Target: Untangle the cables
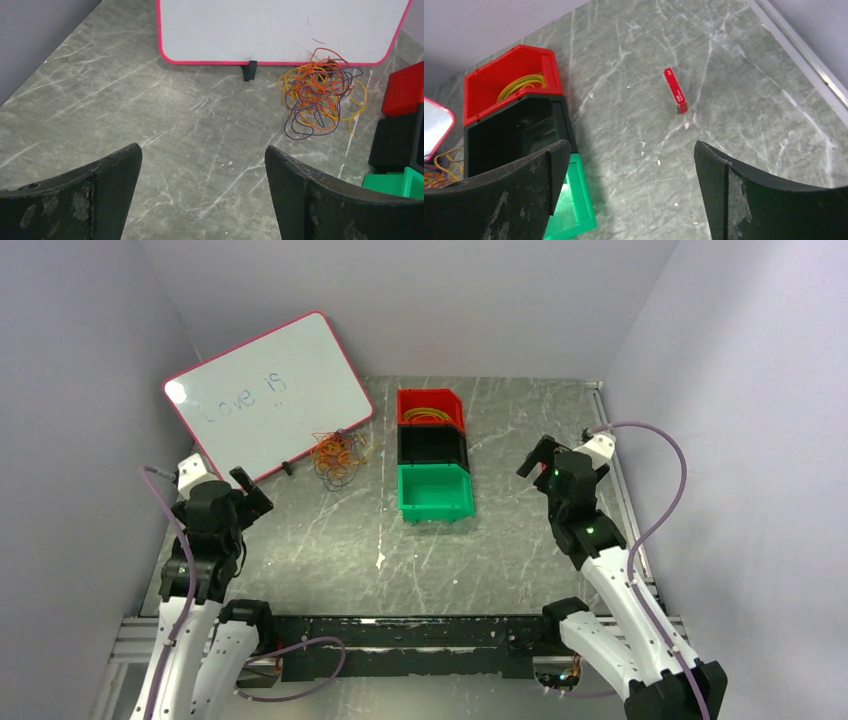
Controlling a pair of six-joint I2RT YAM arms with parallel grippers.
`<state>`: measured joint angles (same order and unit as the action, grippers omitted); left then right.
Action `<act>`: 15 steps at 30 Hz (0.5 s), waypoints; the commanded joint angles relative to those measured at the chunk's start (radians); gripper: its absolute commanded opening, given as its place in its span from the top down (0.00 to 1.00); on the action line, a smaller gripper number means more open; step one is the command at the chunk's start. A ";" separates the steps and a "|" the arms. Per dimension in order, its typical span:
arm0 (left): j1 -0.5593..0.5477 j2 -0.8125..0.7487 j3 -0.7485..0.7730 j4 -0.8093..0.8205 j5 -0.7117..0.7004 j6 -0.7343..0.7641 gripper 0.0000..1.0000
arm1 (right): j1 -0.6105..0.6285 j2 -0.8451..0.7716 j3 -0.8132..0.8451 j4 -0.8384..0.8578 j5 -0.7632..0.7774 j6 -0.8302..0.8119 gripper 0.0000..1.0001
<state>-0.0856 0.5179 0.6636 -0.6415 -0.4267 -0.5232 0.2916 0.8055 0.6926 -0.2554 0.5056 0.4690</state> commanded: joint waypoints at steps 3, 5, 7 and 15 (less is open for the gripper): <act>0.050 0.051 0.061 0.057 0.132 0.079 0.02 | -0.043 0.065 0.084 0.034 -0.108 0.002 0.01; 0.057 0.060 0.067 0.066 0.151 0.091 0.01 | -0.049 0.087 0.109 0.018 -0.114 0.004 0.01; 0.063 0.066 0.072 0.072 0.169 0.100 0.01 | -0.055 0.103 0.126 0.011 -0.122 0.007 0.00; 0.075 0.108 0.065 0.181 0.371 0.167 0.01 | -0.064 0.104 0.143 0.011 -0.187 0.004 0.00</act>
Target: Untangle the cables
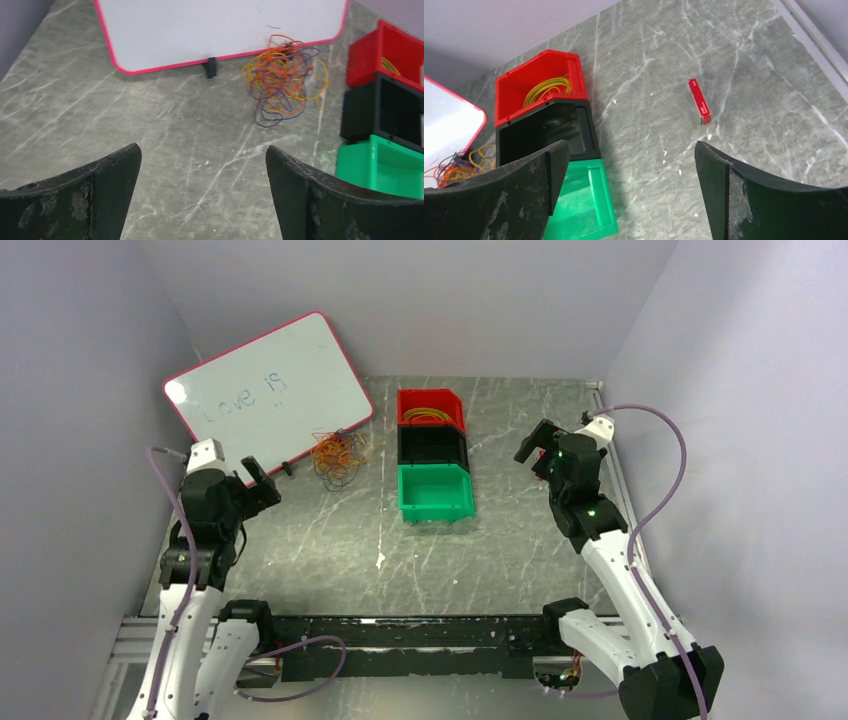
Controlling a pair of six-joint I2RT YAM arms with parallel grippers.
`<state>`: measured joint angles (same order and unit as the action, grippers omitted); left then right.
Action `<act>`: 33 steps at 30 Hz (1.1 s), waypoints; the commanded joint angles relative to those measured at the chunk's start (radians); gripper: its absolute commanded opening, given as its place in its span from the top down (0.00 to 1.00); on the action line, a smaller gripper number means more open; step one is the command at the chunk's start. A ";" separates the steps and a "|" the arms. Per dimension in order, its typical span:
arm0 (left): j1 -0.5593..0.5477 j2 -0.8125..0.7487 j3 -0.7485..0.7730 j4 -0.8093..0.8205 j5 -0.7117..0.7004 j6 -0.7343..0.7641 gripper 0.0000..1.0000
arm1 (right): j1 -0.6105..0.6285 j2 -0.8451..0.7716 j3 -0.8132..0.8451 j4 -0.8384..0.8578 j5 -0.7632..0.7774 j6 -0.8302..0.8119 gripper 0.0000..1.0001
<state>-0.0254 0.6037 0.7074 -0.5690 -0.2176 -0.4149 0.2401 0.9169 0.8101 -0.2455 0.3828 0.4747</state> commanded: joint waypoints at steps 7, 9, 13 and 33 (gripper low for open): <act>0.017 0.241 0.083 0.291 0.351 0.065 0.01 | -0.014 0.004 -0.017 0.009 -0.204 0.009 0.00; 0.006 0.327 0.120 0.338 0.369 0.065 0.01 | -0.016 0.007 -0.029 0.005 -0.230 0.008 0.00; -0.155 0.527 0.231 0.381 0.232 0.092 0.01 | -0.016 0.006 -0.057 -0.007 -0.279 0.002 0.00; -0.365 1.166 0.551 0.312 -0.104 0.183 0.01 | -0.016 0.001 -0.196 0.031 -0.399 0.006 0.01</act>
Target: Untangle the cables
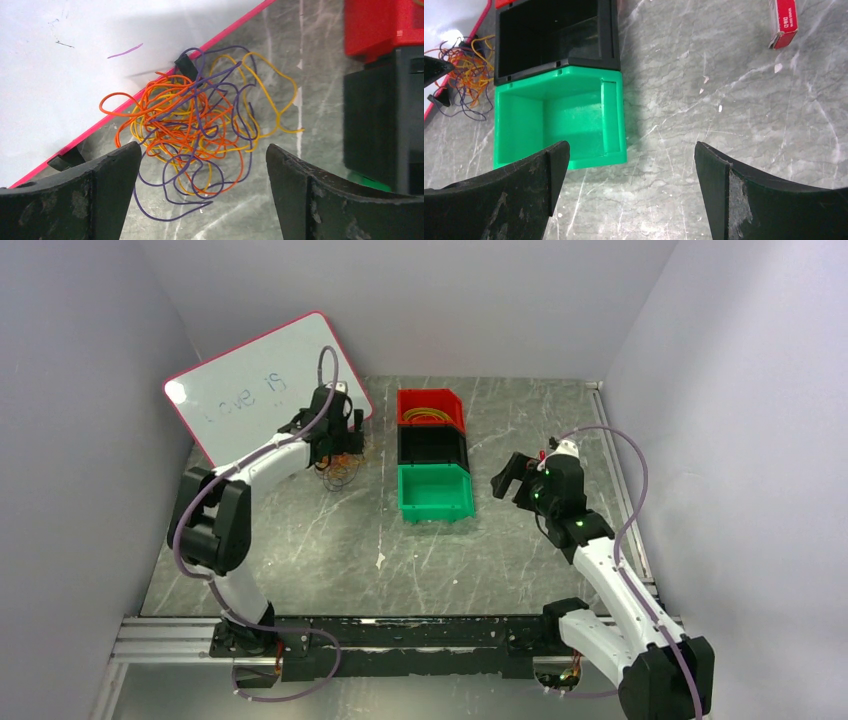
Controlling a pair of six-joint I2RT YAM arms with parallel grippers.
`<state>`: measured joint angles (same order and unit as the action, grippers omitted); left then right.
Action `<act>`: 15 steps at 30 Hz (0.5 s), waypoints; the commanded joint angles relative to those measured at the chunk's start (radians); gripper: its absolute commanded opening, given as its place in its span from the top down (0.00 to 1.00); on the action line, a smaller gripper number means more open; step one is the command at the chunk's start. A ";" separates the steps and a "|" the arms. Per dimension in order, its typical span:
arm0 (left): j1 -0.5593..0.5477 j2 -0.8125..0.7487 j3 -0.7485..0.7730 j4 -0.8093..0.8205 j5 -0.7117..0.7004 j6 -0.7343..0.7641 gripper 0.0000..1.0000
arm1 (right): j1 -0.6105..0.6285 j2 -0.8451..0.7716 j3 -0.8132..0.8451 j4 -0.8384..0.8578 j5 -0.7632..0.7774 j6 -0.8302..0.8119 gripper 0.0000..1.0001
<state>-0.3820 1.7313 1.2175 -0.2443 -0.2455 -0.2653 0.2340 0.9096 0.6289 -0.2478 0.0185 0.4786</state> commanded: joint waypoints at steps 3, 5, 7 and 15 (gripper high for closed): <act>-0.009 0.081 0.049 -0.001 -0.077 0.034 0.01 | -0.011 0.026 -0.018 0.043 -0.050 0.004 0.01; -0.008 0.111 0.056 0.007 -0.086 0.031 0.01 | -0.010 0.027 -0.023 0.049 -0.055 0.007 0.01; -0.008 0.138 0.065 0.020 -0.084 0.027 0.01 | -0.011 0.024 -0.034 0.054 -0.058 0.011 0.01; -0.008 0.209 0.090 0.060 -0.056 0.017 0.10 | -0.011 0.014 -0.056 0.052 -0.070 0.024 0.01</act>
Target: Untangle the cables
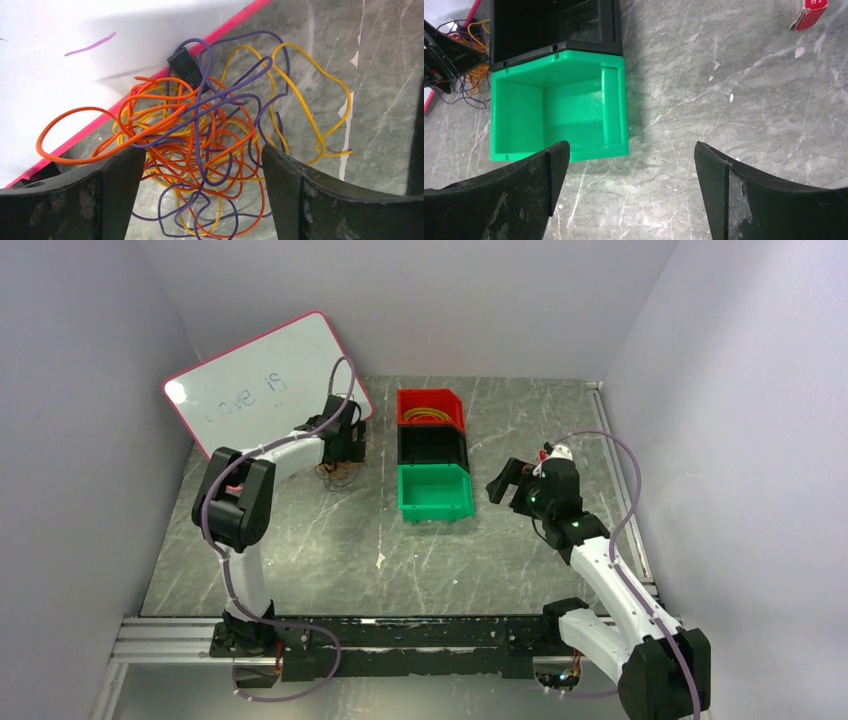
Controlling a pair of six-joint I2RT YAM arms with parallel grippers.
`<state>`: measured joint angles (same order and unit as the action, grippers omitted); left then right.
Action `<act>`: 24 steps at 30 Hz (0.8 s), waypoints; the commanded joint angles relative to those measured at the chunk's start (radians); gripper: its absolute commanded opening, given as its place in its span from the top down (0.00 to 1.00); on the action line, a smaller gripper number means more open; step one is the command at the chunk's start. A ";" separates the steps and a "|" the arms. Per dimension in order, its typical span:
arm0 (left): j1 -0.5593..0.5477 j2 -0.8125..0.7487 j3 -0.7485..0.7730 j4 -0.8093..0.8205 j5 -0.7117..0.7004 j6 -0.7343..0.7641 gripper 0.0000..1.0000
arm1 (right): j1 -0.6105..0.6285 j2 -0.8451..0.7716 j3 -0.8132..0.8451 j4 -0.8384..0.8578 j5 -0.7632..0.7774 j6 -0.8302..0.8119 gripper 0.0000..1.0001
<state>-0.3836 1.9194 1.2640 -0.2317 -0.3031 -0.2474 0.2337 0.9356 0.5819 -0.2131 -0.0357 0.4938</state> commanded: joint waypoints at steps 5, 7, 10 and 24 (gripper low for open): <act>-0.006 0.064 0.061 0.044 0.004 -0.002 0.28 | -0.010 -0.031 -0.015 0.006 -0.014 0.017 0.02; -0.006 0.072 0.061 0.036 0.000 -0.003 0.36 | -0.010 -0.037 -0.021 0.006 -0.017 0.021 0.02; -0.006 0.069 0.043 0.055 -0.006 0.000 0.45 | -0.011 -0.035 -0.017 0.002 -0.019 0.021 0.02; -0.004 -0.084 -0.047 0.022 0.002 -0.004 0.92 | -0.011 -0.036 -0.017 0.010 -0.031 0.030 0.03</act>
<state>-0.3836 1.9160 1.2385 -0.2115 -0.3031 -0.2497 0.2337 0.9039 0.5716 -0.2142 -0.0483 0.5159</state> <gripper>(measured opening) 0.144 0.976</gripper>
